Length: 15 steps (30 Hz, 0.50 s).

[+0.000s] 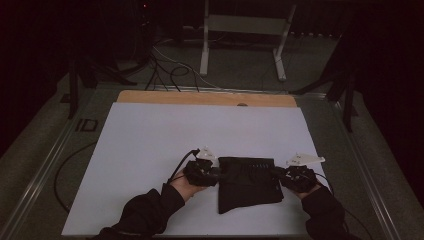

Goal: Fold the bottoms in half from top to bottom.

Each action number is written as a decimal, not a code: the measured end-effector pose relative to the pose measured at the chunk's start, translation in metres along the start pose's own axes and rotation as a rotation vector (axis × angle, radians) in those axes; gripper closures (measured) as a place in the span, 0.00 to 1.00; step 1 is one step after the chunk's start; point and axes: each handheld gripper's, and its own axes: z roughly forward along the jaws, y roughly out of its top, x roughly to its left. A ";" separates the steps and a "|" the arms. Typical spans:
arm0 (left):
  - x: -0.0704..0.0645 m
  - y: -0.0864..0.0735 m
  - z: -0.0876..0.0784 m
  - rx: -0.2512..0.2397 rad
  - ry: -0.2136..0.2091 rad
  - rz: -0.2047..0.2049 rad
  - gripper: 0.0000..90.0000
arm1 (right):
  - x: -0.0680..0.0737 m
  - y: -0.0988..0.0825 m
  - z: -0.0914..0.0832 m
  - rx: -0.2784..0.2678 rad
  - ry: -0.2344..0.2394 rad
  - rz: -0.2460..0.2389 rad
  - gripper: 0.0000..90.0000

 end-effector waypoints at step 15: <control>0.030 0.009 0.025 0.020 0.041 -0.047 1.00 | -0.025 0.012 0.026 0.024 -0.072 0.027 1.00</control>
